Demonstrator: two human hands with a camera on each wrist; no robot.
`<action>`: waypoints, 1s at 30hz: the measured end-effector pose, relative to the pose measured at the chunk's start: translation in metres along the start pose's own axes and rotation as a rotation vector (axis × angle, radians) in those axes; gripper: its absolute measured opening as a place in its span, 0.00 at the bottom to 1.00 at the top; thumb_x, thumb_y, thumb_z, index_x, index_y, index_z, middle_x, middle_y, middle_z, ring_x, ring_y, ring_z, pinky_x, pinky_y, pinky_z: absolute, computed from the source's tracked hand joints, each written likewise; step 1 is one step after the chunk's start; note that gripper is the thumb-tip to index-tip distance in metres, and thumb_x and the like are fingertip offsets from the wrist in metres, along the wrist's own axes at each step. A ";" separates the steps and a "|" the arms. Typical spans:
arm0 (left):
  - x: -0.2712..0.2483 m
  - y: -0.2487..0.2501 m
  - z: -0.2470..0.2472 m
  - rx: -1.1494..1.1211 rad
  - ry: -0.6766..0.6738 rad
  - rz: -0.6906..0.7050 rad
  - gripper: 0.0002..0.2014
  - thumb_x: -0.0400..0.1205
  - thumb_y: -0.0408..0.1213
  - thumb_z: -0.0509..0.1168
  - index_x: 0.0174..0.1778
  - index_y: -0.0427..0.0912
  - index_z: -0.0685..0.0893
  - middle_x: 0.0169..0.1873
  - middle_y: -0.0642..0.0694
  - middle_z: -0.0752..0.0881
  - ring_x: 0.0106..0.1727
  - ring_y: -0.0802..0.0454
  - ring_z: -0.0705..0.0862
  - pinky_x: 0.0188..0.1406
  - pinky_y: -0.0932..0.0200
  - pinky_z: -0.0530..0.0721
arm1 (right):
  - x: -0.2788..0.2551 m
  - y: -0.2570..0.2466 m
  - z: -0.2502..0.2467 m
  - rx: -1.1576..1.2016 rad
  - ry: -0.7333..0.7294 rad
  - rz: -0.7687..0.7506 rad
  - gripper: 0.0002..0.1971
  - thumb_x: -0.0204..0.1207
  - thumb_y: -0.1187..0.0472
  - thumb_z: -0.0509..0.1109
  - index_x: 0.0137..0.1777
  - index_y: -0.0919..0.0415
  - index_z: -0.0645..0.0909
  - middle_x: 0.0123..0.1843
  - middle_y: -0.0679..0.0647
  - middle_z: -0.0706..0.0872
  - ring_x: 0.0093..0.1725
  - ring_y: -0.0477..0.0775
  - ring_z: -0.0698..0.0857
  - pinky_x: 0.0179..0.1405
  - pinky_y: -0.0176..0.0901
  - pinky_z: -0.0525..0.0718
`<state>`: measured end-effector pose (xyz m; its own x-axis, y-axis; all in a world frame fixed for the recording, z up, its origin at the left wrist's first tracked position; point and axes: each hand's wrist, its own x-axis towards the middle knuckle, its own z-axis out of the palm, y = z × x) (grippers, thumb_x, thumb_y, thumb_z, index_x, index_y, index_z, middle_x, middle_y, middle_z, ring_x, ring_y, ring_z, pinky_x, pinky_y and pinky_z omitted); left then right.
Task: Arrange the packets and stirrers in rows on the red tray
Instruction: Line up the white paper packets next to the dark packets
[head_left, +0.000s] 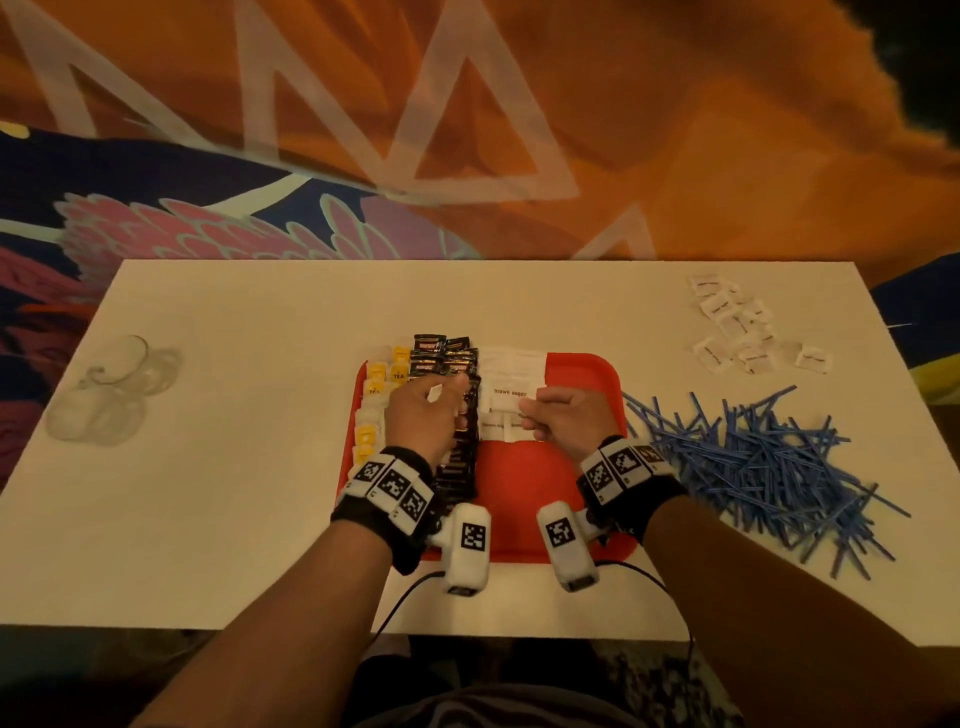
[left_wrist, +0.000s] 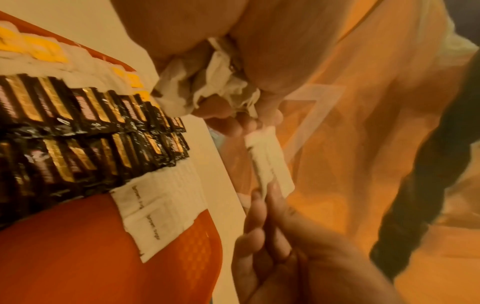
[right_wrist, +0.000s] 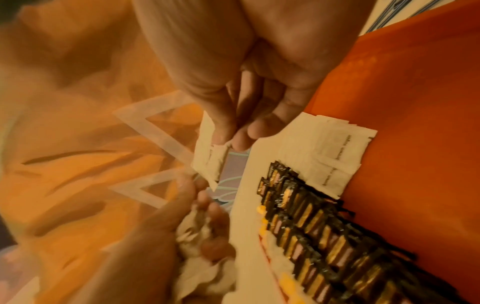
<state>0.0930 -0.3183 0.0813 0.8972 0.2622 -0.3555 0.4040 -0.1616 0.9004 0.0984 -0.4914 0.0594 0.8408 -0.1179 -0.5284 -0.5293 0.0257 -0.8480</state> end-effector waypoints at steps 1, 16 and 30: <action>0.001 -0.005 -0.006 -0.004 0.000 -0.030 0.10 0.84 0.46 0.69 0.47 0.43 0.89 0.31 0.47 0.86 0.27 0.55 0.83 0.21 0.61 0.76 | 0.006 0.008 -0.001 -0.052 0.013 0.014 0.09 0.73 0.67 0.78 0.48 0.61 0.81 0.36 0.58 0.89 0.29 0.45 0.86 0.27 0.31 0.82; 0.004 -0.049 -0.073 0.007 0.059 -0.174 0.08 0.84 0.43 0.69 0.46 0.44 0.91 0.28 0.51 0.85 0.29 0.53 0.82 0.20 0.61 0.76 | 0.055 0.087 0.028 -0.381 0.117 0.189 0.07 0.75 0.58 0.77 0.50 0.53 0.84 0.44 0.55 0.92 0.37 0.44 0.86 0.36 0.36 0.82; 0.002 -0.057 -0.070 -0.018 0.055 -0.215 0.10 0.84 0.42 0.70 0.46 0.39 0.90 0.31 0.45 0.86 0.30 0.52 0.82 0.24 0.59 0.76 | 0.061 0.096 0.041 -0.787 0.088 -0.239 0.10 0.76 0.67 0.72 0.50 0.52 0.81 0.43 0.48 0.78 0.44 0.47 0.76 0.43 0.30 0.77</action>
<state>0.0593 -0.2419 0.0470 0.7792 0.3408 -0.5261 0.5814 -0.0793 0.8097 0.1033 -0.4552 -0.0561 0.9462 -0.1099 -0.3044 -0.2893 -0.7091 -0.6431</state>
